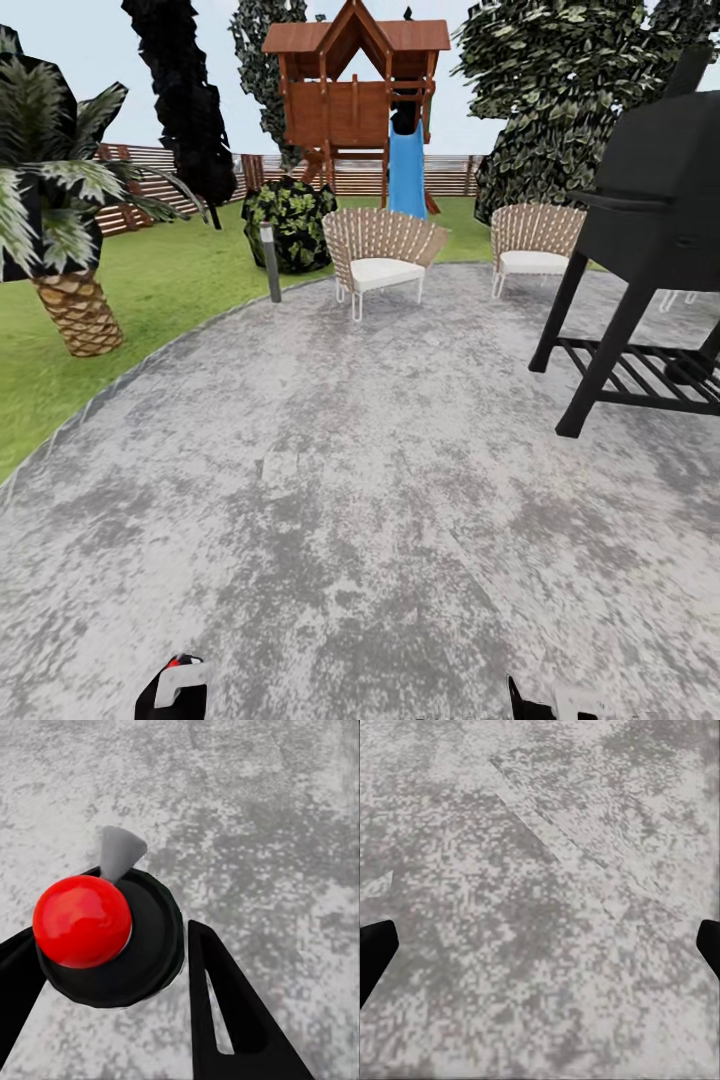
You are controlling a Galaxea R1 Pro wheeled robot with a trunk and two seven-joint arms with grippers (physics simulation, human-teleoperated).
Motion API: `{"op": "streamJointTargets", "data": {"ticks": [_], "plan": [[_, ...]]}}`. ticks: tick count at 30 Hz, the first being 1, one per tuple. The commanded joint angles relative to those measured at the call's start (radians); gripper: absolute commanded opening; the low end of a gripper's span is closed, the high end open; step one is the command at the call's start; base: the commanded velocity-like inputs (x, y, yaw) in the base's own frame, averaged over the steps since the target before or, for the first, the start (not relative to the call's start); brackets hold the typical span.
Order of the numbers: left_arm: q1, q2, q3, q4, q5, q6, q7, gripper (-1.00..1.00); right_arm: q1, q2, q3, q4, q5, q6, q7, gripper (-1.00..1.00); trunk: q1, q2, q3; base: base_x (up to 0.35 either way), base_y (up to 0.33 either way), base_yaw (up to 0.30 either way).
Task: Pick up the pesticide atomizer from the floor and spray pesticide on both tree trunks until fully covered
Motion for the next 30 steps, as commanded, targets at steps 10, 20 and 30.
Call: {"op": "streamJointTargets", "data": {"ticks": [10,20,30], "plan": [[0.0,0.0,0.004,-0.003,-0.007,-0.003,0.006,-1.0,-0.001,0.0,0.001,0.001,-0.005,-0.003,0.0,1.0,0.0,0.0,-0.001,0.0,0.0,-0.3],[0.0,-0.001,0.004,-0.003,-0.007,-0.003,0.011,-1.0,0.0,0.0,0.001,0.001,-0.005,-0.003,0.0,1.0,0.0,0.0,-0.001,0.162,0.0,-0.3],[0.0,-0.001,0.004,-0.004,-0.007,-0.003,0.012,-1.0,0.0,0.0,0.001,0.001,-0.005,-0.003,0.0,1.0,0.0,0.0,-0.001,0.335,0.0,-0.3]]}}
